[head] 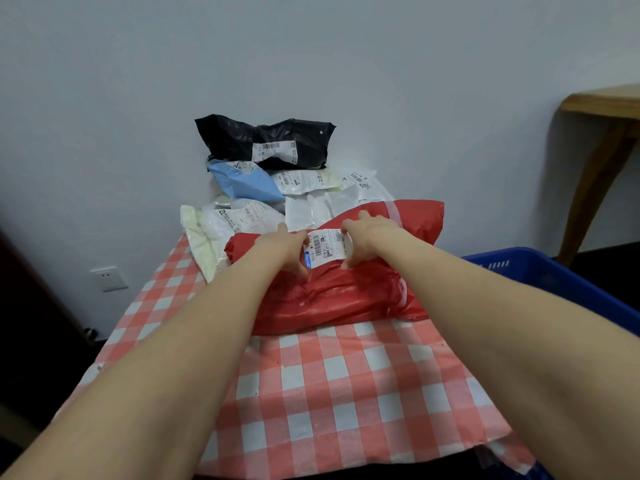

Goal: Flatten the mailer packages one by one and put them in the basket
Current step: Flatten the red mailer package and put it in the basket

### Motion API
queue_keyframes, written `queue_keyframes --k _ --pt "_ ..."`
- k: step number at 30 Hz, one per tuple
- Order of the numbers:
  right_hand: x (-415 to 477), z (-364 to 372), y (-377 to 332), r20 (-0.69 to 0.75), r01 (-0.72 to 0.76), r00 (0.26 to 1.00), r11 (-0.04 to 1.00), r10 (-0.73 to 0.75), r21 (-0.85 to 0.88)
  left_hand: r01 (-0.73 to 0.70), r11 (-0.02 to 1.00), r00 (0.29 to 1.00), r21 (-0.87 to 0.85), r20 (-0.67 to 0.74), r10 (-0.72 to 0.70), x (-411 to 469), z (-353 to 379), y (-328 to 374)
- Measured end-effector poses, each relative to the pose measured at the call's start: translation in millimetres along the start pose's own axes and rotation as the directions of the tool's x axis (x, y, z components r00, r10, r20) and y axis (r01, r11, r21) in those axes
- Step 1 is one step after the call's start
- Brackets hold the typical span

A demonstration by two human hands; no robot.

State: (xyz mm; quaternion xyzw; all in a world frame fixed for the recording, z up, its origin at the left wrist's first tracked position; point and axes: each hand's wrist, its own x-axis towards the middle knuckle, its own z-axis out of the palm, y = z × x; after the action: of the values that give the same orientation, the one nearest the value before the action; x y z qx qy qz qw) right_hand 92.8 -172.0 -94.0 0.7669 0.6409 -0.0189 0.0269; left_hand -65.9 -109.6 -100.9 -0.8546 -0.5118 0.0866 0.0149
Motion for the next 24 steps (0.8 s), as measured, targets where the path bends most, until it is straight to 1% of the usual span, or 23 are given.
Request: queue_keyframes --k 3,7,11,17,21,24 --pt "9.7 10.5 3.5 0.065 -0.033 0.997 0.999 0.031 0.024 -0.005 1.000 0.996 -0.005 0.084 0.006 3.4 10.6 -0.2" --pt "22.8 27.1 8.6 0.053 -0.040 0.998 0.998 0.043 -0.054 -0.044 0.998 0.990 -0.033 0.136 0.048 14.1 26.8 -0.5" --pt "23.2 29.7 7.8 0.060 -0.023 0.998 0.999 0.025 -0.023 -0.107 0.994 0.985 -0.025 0.135 0.109 21.4 32.2 -4.2" --pt "24.4 30.8 7.1 0.060 -0.031 0.998 0.999 0.030 0.022 -0.147 0.989 0.977 -0.025 0.153 0.149 34.2 32.9 -5.0" --pt "27.6 33.6 7.5 0.062 -0.019 0.998 0.999 0.018 0.026 -0.198 0.980 0.968 0.032 0.162 0.190 37.3 30.9 1.3" --pt "26.7 34.7 7.7 0.047 -0.006 0.999 1.000 0.004 0.030 -0.199 0.977 0.968 0.070 0.170 0.185 33.6 28.0 6.4"
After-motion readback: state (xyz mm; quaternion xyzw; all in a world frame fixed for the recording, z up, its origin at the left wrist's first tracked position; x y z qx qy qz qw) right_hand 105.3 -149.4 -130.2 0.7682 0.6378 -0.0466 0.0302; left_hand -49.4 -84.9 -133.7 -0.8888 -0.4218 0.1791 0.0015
